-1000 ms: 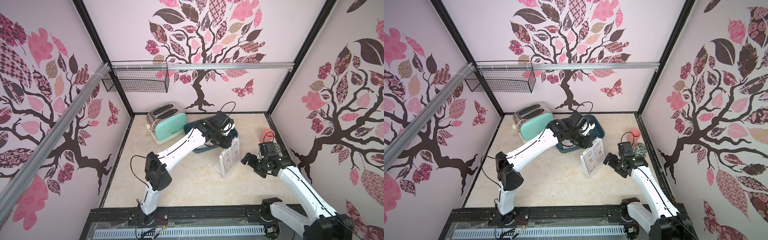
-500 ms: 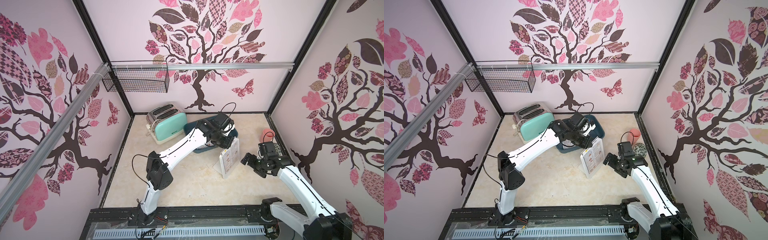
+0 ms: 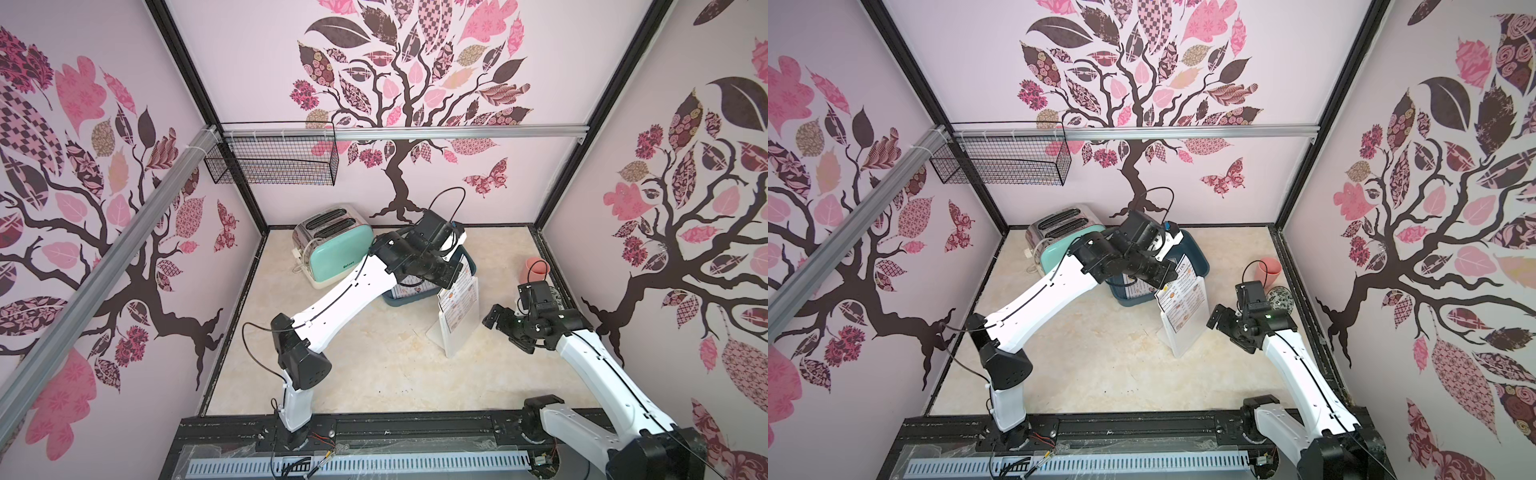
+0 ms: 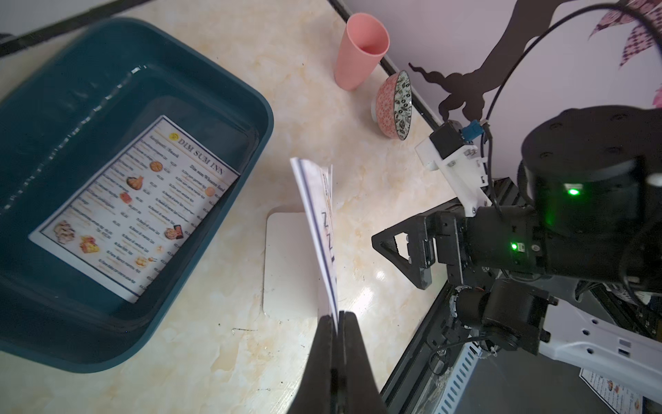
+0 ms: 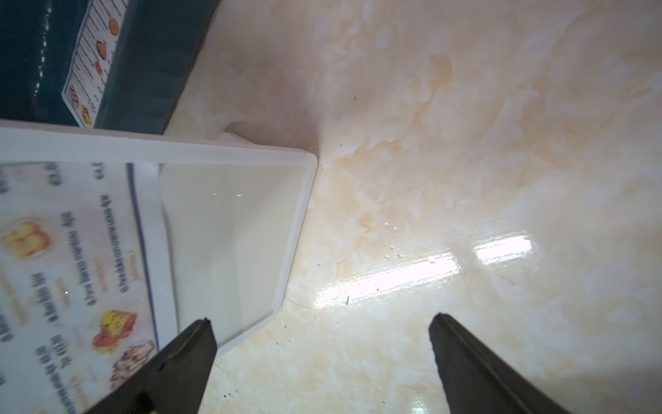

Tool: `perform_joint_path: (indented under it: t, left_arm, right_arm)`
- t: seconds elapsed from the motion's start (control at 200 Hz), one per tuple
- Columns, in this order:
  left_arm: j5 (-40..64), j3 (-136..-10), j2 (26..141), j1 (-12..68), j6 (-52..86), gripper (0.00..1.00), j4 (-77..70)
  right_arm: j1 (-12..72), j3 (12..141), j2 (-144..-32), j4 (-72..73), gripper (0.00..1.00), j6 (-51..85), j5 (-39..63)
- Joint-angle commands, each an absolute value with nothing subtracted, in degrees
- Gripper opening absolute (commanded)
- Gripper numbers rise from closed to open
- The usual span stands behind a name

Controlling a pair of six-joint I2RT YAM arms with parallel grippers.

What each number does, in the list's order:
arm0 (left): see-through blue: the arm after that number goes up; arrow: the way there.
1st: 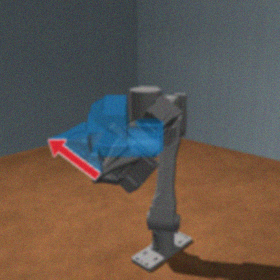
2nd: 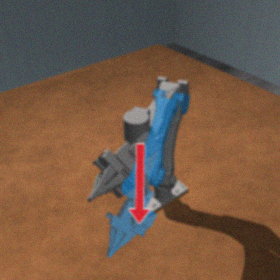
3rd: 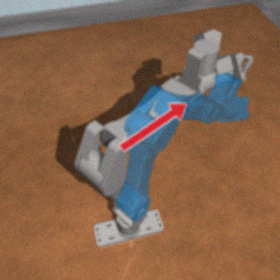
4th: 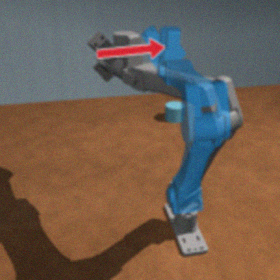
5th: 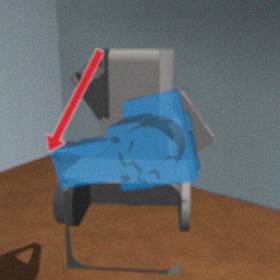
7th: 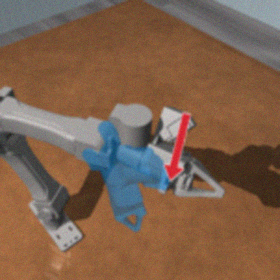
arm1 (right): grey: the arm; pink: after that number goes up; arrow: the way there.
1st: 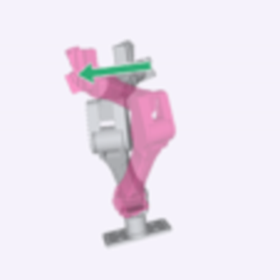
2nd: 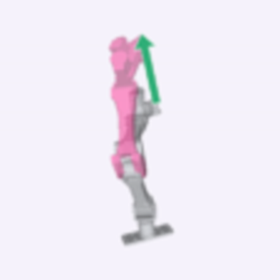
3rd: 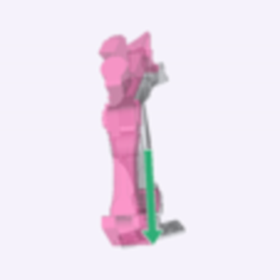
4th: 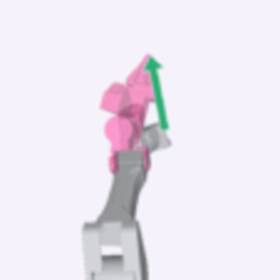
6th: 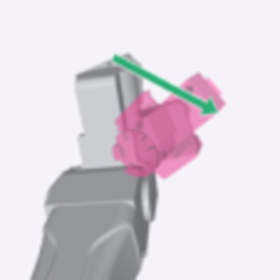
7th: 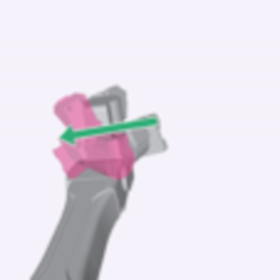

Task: Replace the menus in the menu holders
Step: Take out the menu from the menu holder, then place the menu at the center of the board.

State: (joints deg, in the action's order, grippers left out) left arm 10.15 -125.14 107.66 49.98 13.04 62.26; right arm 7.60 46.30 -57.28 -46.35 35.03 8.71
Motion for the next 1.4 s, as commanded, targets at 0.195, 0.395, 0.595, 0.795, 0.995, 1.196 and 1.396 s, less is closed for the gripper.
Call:
perform_joint_path:
  t: [0.195,0.395,0.595,0.795,0.995,1.196,1.396]
  left_arm:
    - [5.62,-128.21,93.35,49.92,-3.07,0.00,62.43]
    - [3.81,-125.95,84.30,49.97,-15.90,0.00,66.83]
    - [1.05,-112.14,70.00,49.93,-27.37,0.00,75.89]
    - [15.52,-90.57,54.77,49.95,-36.61,0.00,87.34]
    - [27.52,-77.17,50.07,49.93,-34.24,0.00,89.86]
    - [27.27,-73.80,56.24,49.41,-39.81,0.00,88.40]
    - [22.93,-72.96,67.09,34.67,-52.64,0.00,87.14]
  right_arm:
    - [7.82,58.84,-53.15,-48.21,1.00,26.70,0.97]
    - [7.81,63.59,-52.65,-47.19,1.00,22.80,-0.83]
    - [7.79,63.83,-53.25,-45.21,1.00,21.89,-1.48]
    - [7.81,62.77,-53.77,-42.95,1.00,22.04,-2.18]
    - [7.80,61.99,-53.96,-43.05,1.00,22.22,-2.20]
    - [7.82,60.74,-53.79,-43.20,1.00,22.53,-2.32]
    - [7.81,59.34,-53.96,-42.92,1.00,23.29,-2.15]
